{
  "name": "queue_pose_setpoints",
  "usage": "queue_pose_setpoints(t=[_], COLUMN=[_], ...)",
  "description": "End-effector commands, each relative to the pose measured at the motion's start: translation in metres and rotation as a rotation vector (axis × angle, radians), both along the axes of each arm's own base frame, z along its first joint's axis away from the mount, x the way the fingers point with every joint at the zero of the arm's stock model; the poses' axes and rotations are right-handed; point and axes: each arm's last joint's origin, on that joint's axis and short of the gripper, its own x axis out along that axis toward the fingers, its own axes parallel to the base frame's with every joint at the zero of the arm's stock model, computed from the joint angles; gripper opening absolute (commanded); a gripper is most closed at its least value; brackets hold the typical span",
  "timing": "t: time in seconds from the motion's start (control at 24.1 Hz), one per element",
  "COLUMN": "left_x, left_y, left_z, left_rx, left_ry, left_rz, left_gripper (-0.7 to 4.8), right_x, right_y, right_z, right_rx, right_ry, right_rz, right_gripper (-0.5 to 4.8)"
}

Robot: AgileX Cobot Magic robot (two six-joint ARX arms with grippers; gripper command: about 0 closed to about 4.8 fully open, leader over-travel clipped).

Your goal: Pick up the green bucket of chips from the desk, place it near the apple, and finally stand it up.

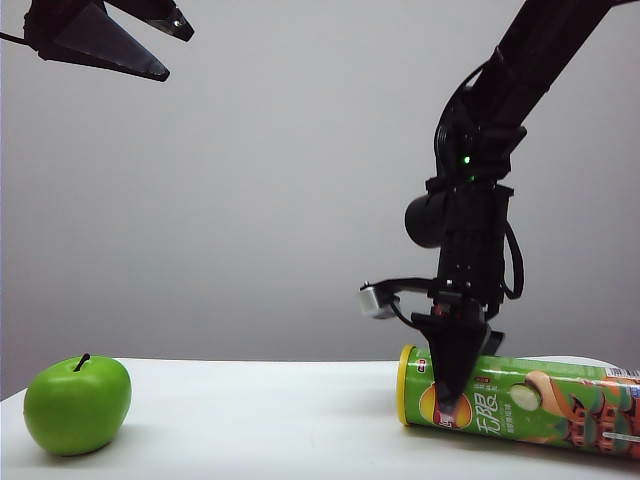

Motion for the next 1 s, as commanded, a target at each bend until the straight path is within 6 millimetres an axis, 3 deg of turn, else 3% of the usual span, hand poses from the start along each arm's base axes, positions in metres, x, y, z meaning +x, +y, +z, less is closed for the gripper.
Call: queue_pose_setpoints(t=[0.04,0.33,0.42,0.54,0.58,0.62,0.87,1.0], left_x=[0.0,0.0,0.0,0.0,0.0,0.0,0.001,0.001], left_y=[0.0,0.0,0.0,0.0,0.0,0.0,0.0,0.0], left_z=[0.003,0.003,0.003,0.003,0.003,0.003,0.003,0.003], left_rx=[-0.008,-0.008,-0.008,-0.008,-0.007,-0.008,-0.003,-0.004], left_ry=[-0.016,-0.024,-0.024,-0.023,-0.023,-0.022,-0.025,-0.034], left_rz=[-0.008,-0.005,-0.005,-0.005,-0.005,-0.005,0.002,0.005], left_gripper=[2.91,2.91,2.91,2.91,2.91,2.91,2.91,2.91], right_x=[0.001,0.007,0.007,0.008,0.008,0.008,0.014,0.024], right_y=[0.004,0.009,0.008,0.008,0.008,0.008,0.011,0.015], right_z=[-0.005,-0.009,-0.009,-0.009,-0.009,-0.009,-0.005,0.011], right_rx=[0.004,0.016,-0.013,-0.03,-0.029,-0.029,0.035,0.16], right_ry=[-0.008,-0.063,-0.076,-0.082,-0.082,-0.083,-0.121,-0.131], right_rz=[0.006,-0.032,-0.031,-0.031,-0.031,-0.031,-0.088,-0.143], right_gripper=[4.79,4.72,4.07,3.88,3.34,2.09,2.12,2.12])
